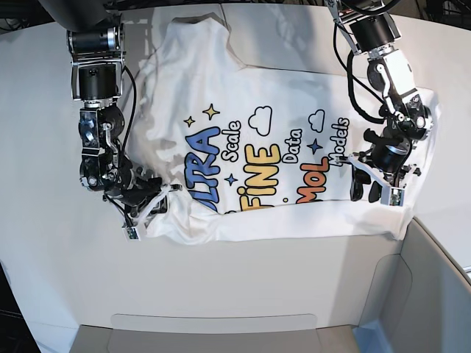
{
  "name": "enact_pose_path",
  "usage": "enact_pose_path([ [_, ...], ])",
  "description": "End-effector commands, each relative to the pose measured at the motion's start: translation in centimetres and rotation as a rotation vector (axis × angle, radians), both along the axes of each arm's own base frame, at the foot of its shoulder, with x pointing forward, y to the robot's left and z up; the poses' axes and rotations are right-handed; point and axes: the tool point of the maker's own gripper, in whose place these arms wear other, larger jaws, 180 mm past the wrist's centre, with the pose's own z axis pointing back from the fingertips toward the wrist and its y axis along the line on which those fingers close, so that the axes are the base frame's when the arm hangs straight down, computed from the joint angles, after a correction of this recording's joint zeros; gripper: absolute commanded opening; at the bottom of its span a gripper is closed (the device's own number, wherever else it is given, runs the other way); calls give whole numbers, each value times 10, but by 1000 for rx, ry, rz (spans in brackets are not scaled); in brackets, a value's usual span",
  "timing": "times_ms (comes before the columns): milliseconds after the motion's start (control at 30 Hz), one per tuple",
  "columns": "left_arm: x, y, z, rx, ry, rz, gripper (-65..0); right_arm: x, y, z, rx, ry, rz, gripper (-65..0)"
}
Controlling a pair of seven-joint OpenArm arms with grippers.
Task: Layout the t-shirt on the table in an organized manner, then fold the t-shirt properly
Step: 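Press the right gripper on the sleeve and slide it toward the hem, then drag the right gripper outward along the shirt side to flatten it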
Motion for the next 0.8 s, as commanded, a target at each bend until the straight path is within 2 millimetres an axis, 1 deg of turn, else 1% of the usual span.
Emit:
enact_pose_path([
  [0, 9, 1, 19, 3, -66, -4, -395, 16, 1, 27, 11, -78, -2, -548],
  [100, 7, 1, 16, 3, -59, -4, -395, 17, -8, 25, -5, -76, -13, -548],
  [133, 5, 1, 14, 3, -53, -4, -395, 17, -16, 25, -21, -74, -22, -548],
  [267, 3, 1, 12, 3, -48, -4, -395, 16, -47, 6, -48, -9, -121, -548],
  [333, 3, 1, 12, 3, -48, -4, -395, 20, -64, 3, -59, -6, -167, -548],
  [400, 3, 1, 12, 3, -47, -4, -395, 21, -72, -2, -59, -11, -196, -548],
  [433, 3, 1, 12, 3, -47, -4, -395, 22, -81, -1, -70, -21, -209, -548],
  [500, 2, 1, 11, 3, -45, -4, -395, 23, -90, 1, -81, -32, -226, -548],
  [600, -2, 1, 6, 3, -31, -4, -395, 23, -90, 8, -86, -50, -226, -548],
  [767, -4, 1, 4, 3, -25, -4, -395, 18, -77, 26, -83, -121, -193, -548],
])
